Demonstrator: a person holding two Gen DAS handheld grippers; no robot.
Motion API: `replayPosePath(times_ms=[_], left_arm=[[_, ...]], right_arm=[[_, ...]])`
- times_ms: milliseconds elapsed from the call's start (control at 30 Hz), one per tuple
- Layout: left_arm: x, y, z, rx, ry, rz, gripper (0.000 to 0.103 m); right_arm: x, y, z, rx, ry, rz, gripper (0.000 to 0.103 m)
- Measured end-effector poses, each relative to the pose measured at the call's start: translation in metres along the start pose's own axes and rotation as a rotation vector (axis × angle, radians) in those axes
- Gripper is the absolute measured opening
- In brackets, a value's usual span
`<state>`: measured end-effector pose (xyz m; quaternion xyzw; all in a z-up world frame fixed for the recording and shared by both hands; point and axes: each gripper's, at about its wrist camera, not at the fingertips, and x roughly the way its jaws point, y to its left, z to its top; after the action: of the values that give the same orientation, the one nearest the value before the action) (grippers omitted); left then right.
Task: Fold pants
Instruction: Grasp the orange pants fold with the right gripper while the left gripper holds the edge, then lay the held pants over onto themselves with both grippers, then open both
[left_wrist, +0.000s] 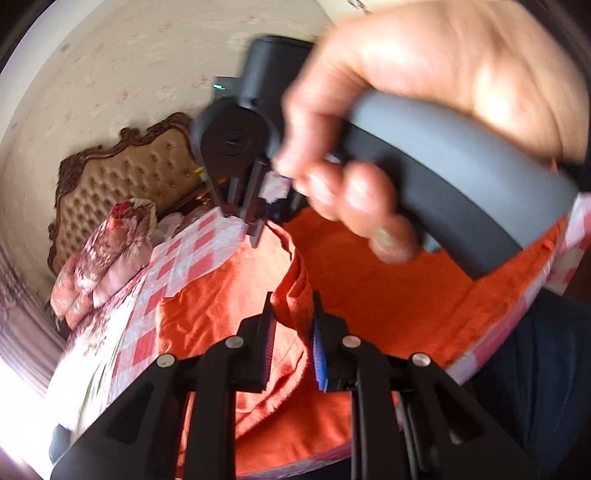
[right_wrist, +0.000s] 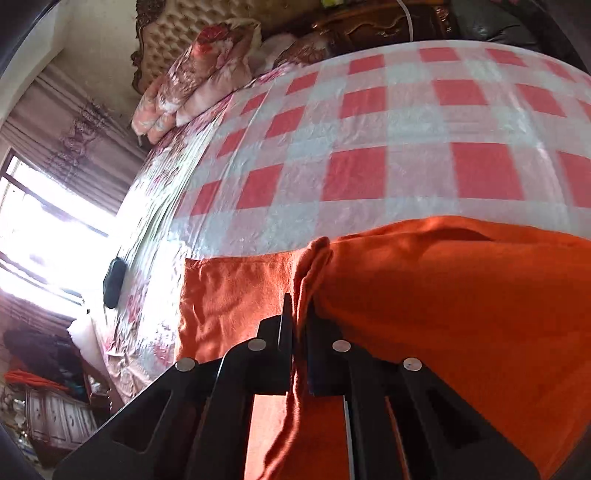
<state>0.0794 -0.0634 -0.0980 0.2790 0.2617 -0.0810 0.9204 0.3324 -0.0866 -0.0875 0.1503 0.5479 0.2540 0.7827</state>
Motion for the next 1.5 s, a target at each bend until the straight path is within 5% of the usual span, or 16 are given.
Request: replayPosePath(times_ms=[533,700,833,933,1000,1167,1300,1500], left_arm=[[0.021,-0.016,-0.011,0.031,0.063,-0.057,0.021],[0.01,-0.001,-0.01,-0.127,0.064,-0.235,0.038],[-0.016,0.031,-0.022,-0.329,0.043,-0.361,0.043],[-0.041,0.069,-0.049,-0.487,0.017,-0.297,0.043],[-0.051,0.101,-0.075,-0.625,0.02,-0.19,0.043],[-0.04,0.171,-0.133,-0.878,0.118,-0.083,0.041],[-0.028,0.196,-0.137,-0.907,0.146,-0.117,0.014],[0.006,0.178,-0.122,-0.794,0.175,-0.183,0.01]], right_arm=[[0.006,-0.013,-0.012,-0.041,0.027,-0.085,0.013],[-0.03,-0.001,-0.023,-0.087,-0.1,-0.214,0.017],[-0.061,0.011,-0.057,-0.12,-0.165,-0.166,0.017],[-0.06,0.021,-0.086,-0.153,-0.161,-0.15,0.017],[-0.049,0.031,-0.104,-0.197,-0.143,-0.159,0.017],[-0.02,0.047,-0.13,-0.297,-0.101,-0.302,0.017],[-0.015,0.05,-0.139,-0.354,-0.1,-0.364,0.017],[-0.01,0.056,-0.149,-0.427,-0.121,-0.43,0.017]])
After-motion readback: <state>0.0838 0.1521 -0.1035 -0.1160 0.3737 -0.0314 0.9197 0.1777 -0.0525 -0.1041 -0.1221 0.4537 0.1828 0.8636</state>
